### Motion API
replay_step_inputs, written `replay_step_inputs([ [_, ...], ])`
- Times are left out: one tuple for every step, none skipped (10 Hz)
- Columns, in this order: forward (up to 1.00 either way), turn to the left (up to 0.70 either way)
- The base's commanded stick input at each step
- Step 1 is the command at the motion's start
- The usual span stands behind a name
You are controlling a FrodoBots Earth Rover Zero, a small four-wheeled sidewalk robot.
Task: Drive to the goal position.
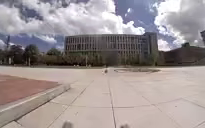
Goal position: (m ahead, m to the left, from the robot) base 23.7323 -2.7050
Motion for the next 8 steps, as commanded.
replay_step_inputs([
  [0.7,0.0],
  [0.7,0.0],
  [0.7,0.0],
  [0.7,0.0],
  [0.7,-0.03],
  [0.7,-0.3],
  [0.7,-0.32],
  [0.7,-0.17],
])
